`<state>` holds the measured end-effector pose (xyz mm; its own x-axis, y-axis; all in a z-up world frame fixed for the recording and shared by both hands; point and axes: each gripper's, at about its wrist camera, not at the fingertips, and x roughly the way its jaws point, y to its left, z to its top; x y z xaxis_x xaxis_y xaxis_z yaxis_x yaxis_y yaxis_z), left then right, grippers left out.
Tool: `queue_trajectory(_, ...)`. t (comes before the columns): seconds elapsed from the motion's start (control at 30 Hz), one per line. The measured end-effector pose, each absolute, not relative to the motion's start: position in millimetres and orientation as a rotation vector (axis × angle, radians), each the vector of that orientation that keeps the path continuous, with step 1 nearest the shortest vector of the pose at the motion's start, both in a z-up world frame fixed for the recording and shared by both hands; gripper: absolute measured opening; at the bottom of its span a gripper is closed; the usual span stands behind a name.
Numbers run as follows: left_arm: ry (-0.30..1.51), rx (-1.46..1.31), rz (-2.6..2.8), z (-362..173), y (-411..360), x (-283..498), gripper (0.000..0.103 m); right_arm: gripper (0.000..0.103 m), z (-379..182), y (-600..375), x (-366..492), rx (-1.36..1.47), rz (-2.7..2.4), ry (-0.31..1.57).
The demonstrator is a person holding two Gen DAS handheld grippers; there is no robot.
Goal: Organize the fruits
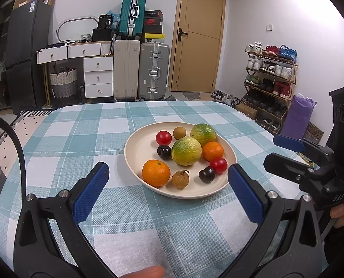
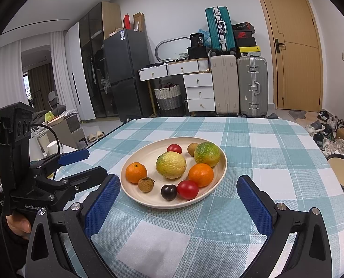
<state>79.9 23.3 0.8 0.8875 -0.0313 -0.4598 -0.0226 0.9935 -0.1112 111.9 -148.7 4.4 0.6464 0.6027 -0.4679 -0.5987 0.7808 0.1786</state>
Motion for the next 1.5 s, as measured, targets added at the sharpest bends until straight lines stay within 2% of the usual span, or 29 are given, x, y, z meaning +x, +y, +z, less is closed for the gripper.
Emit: queue_trajectory(1.5,0.464,-0.106,-0.016,1.4,18.9,81.2,0.103,0.103,3.5,-148.6,111.9,0.006,0.685,0.53)
